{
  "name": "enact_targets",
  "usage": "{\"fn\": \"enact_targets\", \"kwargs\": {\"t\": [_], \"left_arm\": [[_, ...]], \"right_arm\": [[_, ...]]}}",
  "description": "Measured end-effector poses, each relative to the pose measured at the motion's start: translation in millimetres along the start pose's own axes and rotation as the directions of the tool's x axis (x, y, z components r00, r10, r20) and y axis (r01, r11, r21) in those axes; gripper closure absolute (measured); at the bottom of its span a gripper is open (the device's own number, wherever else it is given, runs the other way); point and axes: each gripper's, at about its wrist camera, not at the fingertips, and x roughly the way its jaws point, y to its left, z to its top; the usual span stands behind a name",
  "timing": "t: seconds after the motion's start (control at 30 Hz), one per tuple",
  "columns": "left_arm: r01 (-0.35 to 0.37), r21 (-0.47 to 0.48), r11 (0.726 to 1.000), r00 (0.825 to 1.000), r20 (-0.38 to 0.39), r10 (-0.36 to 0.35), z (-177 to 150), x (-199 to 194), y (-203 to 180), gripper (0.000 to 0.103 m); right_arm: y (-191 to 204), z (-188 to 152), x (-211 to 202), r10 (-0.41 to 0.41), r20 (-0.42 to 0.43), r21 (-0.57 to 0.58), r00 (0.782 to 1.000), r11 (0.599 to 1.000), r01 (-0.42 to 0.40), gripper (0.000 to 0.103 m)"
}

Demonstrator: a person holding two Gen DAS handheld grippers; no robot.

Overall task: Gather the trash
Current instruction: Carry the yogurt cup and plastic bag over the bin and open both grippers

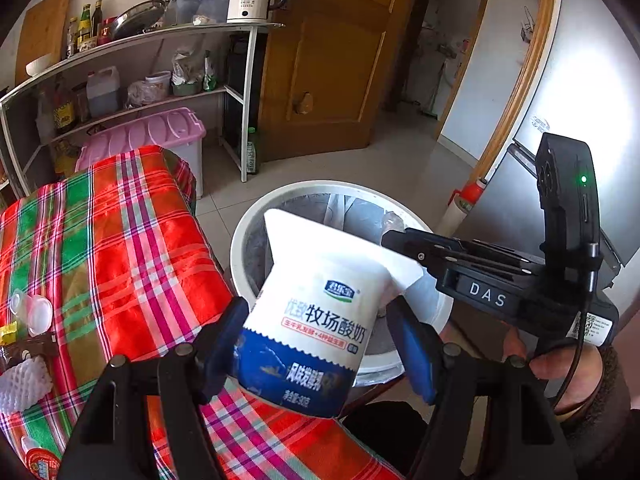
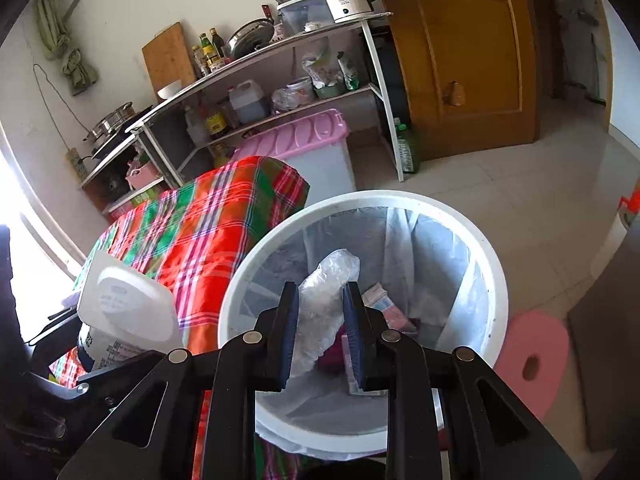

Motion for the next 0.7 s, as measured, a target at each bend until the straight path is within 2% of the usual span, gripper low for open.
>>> {"fn": "enact_targets", "kwargs": {"t": [0.2, 0.3, 0.43, 0.47, 0.7], "left_arm": [[0.019, -0.036, 0.999, 1.000, -0.009, -0.019, 5, 15, 2, 0.030], [0.022, -0.049, 0.999, 1.000, -0.015, -0.023, 5, 19, 5, 0.030], [-0.016, -0.036, 0.999, 1.000, -0.018, 0.015, 4, 20, 5, 0.029], [-0.015, -0.039, 0.999, 1.000, -0.019, 0.014, 3, 19, 6, 0.029], [-0.038, -0.031, 0.999, 0.999, 0.008, 0.039, -1, 2, 8, 0.029]], "right_arm": [[-14, 4, 15, -0.060, -0.030, -0.007, 0.998, 0.998, 0.059, 0.078], [-20, 4, 21, -0.065, -0.044, 0.002, 0.997, 0.998, 0.065, 0.076], [-26, 2, 22, -0.054, -0.054, 0.022, 0.997, 0.998, 0.055, 0.061], [-26, 1, 22, -0.050, -0.055, 0.024, 0.997, 0.998, 0.051, 0.060], [-20, 2, 14, -0.061, -0.040, 0.024, 0.997, 0.998, 0.062, 0.060]]}}
